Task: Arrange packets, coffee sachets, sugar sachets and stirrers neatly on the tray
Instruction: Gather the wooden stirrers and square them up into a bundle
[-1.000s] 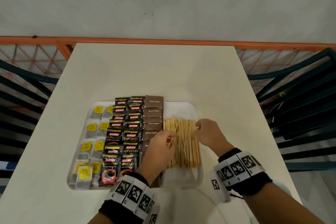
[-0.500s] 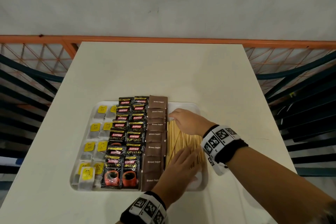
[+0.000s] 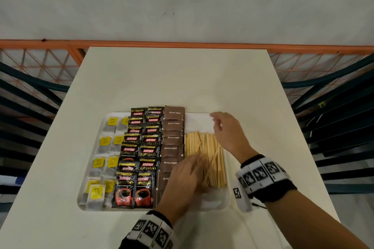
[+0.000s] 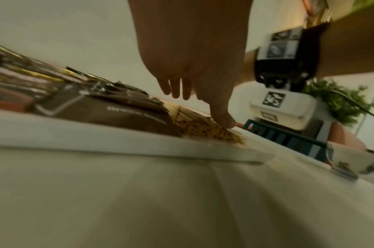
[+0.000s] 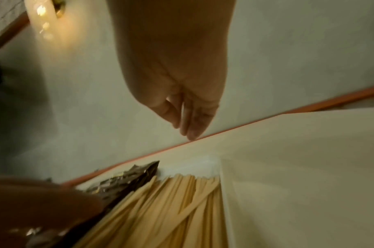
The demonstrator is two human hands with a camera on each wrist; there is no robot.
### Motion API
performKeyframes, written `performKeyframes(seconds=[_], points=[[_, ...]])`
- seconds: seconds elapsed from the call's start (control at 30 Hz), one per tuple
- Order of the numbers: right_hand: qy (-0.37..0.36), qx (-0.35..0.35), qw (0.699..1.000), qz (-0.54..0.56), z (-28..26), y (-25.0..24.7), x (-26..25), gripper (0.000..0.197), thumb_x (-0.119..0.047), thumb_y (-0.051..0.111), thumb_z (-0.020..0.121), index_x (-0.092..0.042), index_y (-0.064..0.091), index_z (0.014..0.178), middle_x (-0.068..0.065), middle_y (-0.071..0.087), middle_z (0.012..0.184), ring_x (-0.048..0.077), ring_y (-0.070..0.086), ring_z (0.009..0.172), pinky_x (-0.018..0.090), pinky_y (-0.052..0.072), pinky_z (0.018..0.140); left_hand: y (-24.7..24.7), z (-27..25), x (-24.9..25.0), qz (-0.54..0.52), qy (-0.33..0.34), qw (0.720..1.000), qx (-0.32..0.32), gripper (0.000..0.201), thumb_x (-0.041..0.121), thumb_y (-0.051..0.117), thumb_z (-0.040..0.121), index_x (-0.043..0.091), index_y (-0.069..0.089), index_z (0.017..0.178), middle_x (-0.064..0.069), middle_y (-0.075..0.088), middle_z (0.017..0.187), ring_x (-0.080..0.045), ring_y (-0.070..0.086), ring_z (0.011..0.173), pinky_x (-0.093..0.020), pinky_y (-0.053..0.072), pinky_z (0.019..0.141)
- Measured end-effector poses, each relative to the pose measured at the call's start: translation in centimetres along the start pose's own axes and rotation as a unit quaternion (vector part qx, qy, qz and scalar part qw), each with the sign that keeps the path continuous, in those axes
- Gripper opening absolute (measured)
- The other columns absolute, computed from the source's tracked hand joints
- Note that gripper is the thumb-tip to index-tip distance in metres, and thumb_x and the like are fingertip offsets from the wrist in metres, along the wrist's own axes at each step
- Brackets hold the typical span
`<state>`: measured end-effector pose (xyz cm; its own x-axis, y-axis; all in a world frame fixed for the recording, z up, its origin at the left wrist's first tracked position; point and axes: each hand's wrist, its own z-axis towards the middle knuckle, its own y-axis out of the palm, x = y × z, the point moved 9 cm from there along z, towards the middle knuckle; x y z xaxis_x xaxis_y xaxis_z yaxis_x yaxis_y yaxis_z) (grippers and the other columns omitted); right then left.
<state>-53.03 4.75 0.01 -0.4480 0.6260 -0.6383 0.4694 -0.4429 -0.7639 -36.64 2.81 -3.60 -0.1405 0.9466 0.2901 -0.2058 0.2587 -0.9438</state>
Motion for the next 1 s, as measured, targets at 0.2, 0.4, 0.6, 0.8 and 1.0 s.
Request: performKeyframes(seconds=[0.2,0.4,0.6,0.8,1.0], points=[[0.038,-0.049,0.997,-0.039,-7.5,2.1,3.6,0.027,-0.017,0.044,0.094,-0.013,0.06,0.116,0.004,0.056,0.101,0.014,0.051,0.087,0.02,0.042,0.082,-1.2,-2.1,-2.9,0.02,-0.102,0.994,0.016,0.041,0.052,0.059,0.072,0.023,0.071,0.098,0.004,0.062,0.091,-0.012,0.059,0.083,-0.034,0.054,0.069],[0.004,-0.024,0.995,-0.094,-9.8,4.1,2.4,0.031,-0.017,0.042,0.096,-0.01,0.057,0.122,0.013,0.053,0.112,0.026,0.046,0.1,0.027,0.04,0.087,-0.4,-2.2,-2.2,0.026,-0.114,0.992,-0.045,0.042,0.039,0.036,0.08,0.023,0.072,0.094,0.003,0.06,0.089,-0.012,0.059,0.076,-0.032,0.052,0.065],[0.023,0.018,0.994,-0.108,-10.1,2.9,2.3,0.036,-0.011,0.042,0.093,-0.011,0.052,0.128,0.015,0.052,0.112,0.03,0.048,0.099,0.037,0.047,0.088,-1.7,-2.4,-2.8,-0.013,-0.147,0.987,-0.066,0.039,0.033,0.041,0.088,0.022,0.063,0.118,-0.001,0.055,0.109,-0.016,0.057,0.096,-0.039,0.048,0.082],[0.085,-0.012,0.996,-0.037,-14.3,2.7,4.3,0.051,-0.027,0.052,0.092,-0.013,0.036,0.137,0.006,0.045,0.125,0.023,0.044,0.118,0.025,0.034,0.097,-6.5,-8.0,-10.3,-0.045,-0.256,0.965,0.022,0.041,0.032,0.062,0.079,0.018,0.061,0.117,-0.013,0.057,0.113,-0.034,0.057,0.1,-0.053,0.044,0.082],[0.097,-0.052,0.99,-0.088,-16.9,6.5,5.9,0.066,-0.064,0.063,0.061,-0.018,0.054,0.107,-0.004,0.063,0.092,0.019,0.063,0.083,0.025,0.048,0.074,-7.1,-16.8,-19.3,-0.071,-0.405,0.911,-0.021,0.076,0.034,0.086,0.059,0.017,0.054,0.126,-0.023,0.049,0.123,-0.047,0.052,0.105,-0.059,0.043,0.083]])
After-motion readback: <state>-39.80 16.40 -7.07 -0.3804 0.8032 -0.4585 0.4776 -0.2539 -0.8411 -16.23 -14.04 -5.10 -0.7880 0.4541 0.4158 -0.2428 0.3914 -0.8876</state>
